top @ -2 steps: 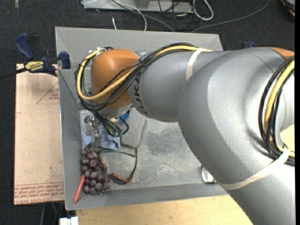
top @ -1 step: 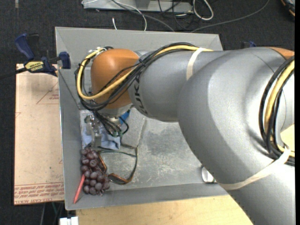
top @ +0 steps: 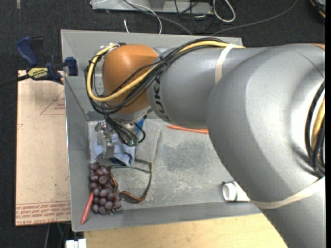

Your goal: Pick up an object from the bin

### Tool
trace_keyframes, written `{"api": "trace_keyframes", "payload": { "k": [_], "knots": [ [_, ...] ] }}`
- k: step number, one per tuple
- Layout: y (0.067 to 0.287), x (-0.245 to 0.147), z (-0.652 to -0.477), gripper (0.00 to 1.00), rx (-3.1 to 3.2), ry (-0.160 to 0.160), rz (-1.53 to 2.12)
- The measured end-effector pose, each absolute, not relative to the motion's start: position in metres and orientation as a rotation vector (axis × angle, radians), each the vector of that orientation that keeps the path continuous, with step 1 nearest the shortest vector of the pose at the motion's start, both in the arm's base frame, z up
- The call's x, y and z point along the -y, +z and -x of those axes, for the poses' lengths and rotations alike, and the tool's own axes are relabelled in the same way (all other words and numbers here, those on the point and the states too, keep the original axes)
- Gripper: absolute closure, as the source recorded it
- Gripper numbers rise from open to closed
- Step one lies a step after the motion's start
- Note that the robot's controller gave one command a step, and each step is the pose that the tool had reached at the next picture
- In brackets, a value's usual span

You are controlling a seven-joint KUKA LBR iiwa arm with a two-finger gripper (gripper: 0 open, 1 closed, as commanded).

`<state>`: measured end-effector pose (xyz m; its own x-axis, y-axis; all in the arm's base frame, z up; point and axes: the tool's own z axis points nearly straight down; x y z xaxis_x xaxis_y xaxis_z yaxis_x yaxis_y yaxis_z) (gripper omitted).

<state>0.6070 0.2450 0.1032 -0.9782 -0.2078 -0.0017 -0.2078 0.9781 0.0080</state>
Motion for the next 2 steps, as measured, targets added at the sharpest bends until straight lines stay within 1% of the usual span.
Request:
{"api": "trace_keyframes", "payload": {
  "k": [1,2],
  "knots": [
    [0.144,-0.246,-0.610,1.00,-3.110,0.018,0.327],
    [0.162,-0.246,-0.610,1.00,-3.112,0.018,0.327]
  ]
}}
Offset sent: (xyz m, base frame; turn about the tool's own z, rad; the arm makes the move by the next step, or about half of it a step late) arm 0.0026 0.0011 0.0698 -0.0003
